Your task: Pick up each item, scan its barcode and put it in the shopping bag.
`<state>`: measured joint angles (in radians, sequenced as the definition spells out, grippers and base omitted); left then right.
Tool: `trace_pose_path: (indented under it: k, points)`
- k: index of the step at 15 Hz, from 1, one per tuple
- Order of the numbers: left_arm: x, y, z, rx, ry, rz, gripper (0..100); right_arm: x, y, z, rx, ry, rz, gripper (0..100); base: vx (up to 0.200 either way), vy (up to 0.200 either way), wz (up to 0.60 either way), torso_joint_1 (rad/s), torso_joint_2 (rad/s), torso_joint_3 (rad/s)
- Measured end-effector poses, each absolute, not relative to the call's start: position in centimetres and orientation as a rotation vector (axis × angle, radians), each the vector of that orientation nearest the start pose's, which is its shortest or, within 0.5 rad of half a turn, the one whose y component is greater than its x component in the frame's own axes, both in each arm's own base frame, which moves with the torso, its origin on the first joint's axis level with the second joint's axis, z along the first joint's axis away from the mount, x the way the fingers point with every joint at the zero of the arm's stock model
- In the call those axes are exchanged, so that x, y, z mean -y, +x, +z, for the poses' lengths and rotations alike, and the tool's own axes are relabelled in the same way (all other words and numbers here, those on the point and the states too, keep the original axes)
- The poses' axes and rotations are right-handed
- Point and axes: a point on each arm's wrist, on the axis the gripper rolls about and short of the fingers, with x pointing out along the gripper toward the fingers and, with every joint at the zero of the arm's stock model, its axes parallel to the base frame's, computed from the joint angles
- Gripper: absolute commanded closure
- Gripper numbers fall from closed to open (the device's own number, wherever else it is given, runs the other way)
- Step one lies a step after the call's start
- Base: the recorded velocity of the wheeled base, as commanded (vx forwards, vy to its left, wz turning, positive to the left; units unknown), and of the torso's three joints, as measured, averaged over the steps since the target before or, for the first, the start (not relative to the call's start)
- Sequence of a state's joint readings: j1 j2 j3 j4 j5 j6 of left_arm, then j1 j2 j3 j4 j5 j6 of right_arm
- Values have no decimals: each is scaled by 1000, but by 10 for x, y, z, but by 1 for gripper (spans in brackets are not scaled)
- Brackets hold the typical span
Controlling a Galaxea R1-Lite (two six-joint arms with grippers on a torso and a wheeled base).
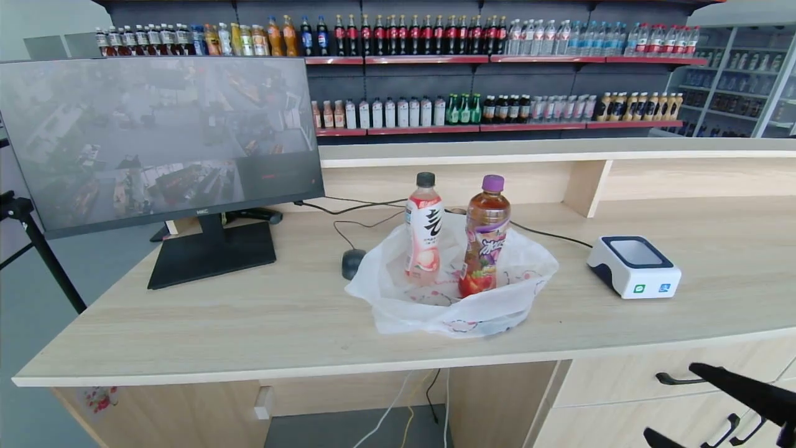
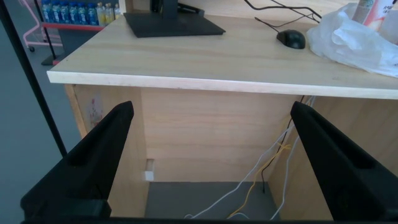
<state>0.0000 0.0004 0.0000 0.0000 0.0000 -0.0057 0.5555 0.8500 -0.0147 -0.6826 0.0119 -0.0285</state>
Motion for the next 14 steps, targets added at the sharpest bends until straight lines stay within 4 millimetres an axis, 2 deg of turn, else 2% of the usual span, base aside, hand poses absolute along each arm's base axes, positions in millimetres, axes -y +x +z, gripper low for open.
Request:
trace_pose_path:
  k: [2, 4, 6, 10, 12, 14]
  points:
    - [0, -23, 75, 0, -6, 0, 0, -20, 32, 104, -283, -138, 579, 0, 0, 0, 0, 0, 0, 0]
    - [0, -23, 75, 0, -7, 0, 0, -6, 10, 86, -318, -170, 572, 0, 0, 0, 0, 0, 0, 0]
    - [0, -23, 75, 0, -7, 0, 0, -1, 2, 83, -261, -138, 467, 0, 0, 0, 0, 0, 0, 0]
    - [0, -23, 75, 0, -7, 0, 0, 0, -7, 80, -196, -58, 104, 0, 0, 0, 0, 0, 0, 0]
    - [0, -23, 75, 0, -7, 0, 0, 0, -13, 78, -122, -22, 58, 0, 0, 0, 0, 0, 0, 0]
    - [0, -23, 75, 0, -7, 0, 0, -1, -19, 77, -52, -5, 39, 0, -200, 0, 0, -2, 7, 5]
